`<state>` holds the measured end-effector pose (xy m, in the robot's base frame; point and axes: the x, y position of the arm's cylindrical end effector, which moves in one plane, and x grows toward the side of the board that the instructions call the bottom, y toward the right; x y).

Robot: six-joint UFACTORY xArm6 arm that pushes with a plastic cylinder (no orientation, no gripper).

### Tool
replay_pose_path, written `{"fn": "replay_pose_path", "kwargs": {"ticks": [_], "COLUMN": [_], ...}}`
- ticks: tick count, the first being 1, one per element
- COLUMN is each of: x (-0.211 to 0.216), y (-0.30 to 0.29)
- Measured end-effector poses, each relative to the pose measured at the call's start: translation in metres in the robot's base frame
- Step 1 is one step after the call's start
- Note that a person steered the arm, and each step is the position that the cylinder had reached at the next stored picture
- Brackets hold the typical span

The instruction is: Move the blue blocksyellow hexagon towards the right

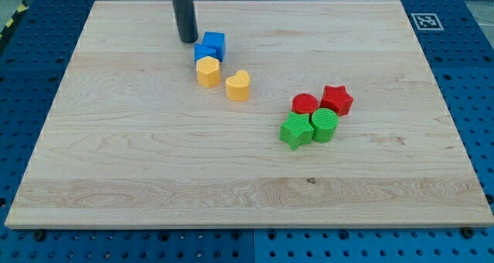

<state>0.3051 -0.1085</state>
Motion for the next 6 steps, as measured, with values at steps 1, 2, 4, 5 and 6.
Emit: {"fn": "replay_pose_path", "kwargs": {"ticks": [1, 2, 4, 5, 6], "x": [0.009, 0.012, 0.001, 0.007, 0.027], "y": [0.015, 0.036, -0.014, -0.067, -0.065]}}
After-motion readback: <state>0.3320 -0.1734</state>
